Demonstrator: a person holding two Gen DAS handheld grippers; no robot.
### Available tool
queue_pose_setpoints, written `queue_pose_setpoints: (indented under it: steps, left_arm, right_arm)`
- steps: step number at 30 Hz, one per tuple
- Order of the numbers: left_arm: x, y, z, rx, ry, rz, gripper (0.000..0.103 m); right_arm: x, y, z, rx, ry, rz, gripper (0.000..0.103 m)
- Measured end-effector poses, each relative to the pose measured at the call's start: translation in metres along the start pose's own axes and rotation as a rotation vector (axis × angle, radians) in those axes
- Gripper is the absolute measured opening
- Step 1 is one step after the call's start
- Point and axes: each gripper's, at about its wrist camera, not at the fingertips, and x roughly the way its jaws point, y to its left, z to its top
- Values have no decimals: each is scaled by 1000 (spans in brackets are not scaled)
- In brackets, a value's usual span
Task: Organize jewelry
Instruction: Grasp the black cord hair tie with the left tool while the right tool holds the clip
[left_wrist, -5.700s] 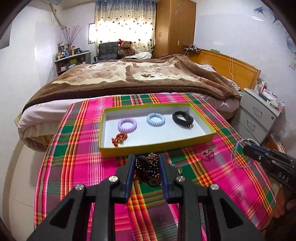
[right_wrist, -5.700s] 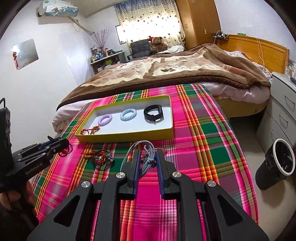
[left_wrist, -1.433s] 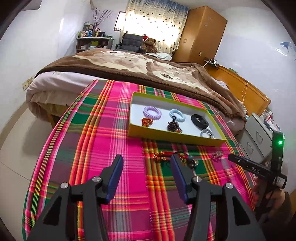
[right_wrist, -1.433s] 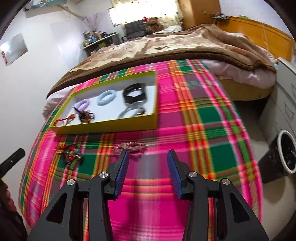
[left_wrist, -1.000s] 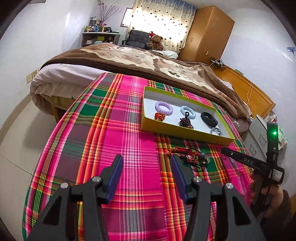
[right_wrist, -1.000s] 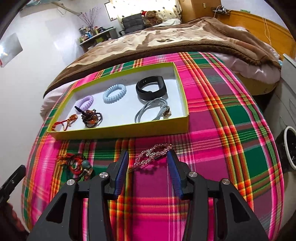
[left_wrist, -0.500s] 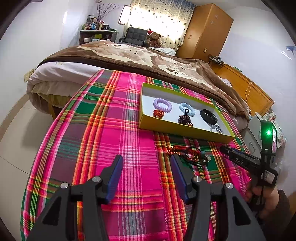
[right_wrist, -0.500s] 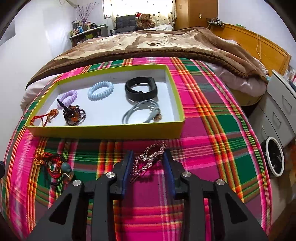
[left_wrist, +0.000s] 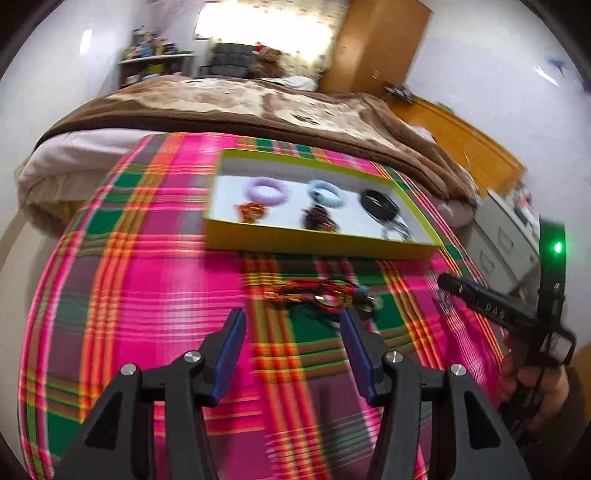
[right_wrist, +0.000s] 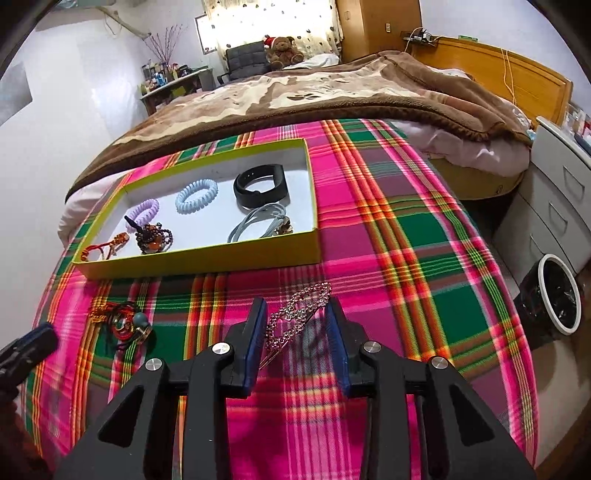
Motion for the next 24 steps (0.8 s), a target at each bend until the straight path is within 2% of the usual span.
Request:
queue_pose_setpoints:
  steps: [5,11,17,24]
  left_arm:
    - [12,-34,2,98,26,-70,55]
    - [29,-64,8,159,53,-113,55]
    - [47,-71,8,164,92,-104,55]
    - [55,-72,7,172,106,-48,54]
  right_arm:
    - [-13,-10,-3,13,-16,8,33]
    - [-22,-23,-6,24,-24,11,33]
    - [-25,-31,-6,19,-26,25,33]
    - [-29,-34,-3,11,-44,37,33]
